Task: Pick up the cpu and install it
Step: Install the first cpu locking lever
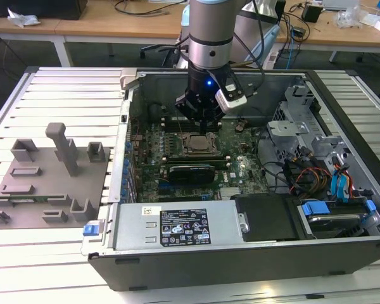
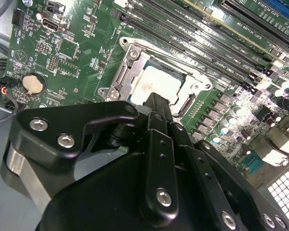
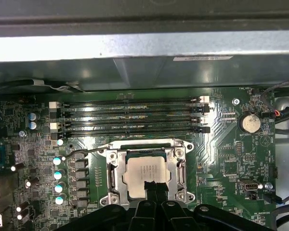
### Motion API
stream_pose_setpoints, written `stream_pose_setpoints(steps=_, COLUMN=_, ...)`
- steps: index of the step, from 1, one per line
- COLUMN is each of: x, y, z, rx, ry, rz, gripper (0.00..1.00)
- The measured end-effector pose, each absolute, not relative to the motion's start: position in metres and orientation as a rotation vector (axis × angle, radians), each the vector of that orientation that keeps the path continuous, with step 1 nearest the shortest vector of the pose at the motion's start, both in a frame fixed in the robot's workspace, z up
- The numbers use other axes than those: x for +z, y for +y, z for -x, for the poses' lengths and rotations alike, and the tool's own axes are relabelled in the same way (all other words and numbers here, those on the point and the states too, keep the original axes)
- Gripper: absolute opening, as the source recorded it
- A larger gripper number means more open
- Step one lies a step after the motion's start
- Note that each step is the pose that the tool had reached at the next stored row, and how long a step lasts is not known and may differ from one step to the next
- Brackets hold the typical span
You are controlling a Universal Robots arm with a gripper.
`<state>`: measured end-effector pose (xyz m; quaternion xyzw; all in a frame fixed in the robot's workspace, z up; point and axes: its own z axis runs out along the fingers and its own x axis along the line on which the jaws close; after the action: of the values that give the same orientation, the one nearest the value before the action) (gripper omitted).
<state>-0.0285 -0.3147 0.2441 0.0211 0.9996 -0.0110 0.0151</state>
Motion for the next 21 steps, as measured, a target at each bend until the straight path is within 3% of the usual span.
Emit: stream_pose_setpoints(steps=21, x=0.269, y=-0.315, z=0.028, rx=-0.034, ry=3.111, rz=-0.066, gripper=0.11)
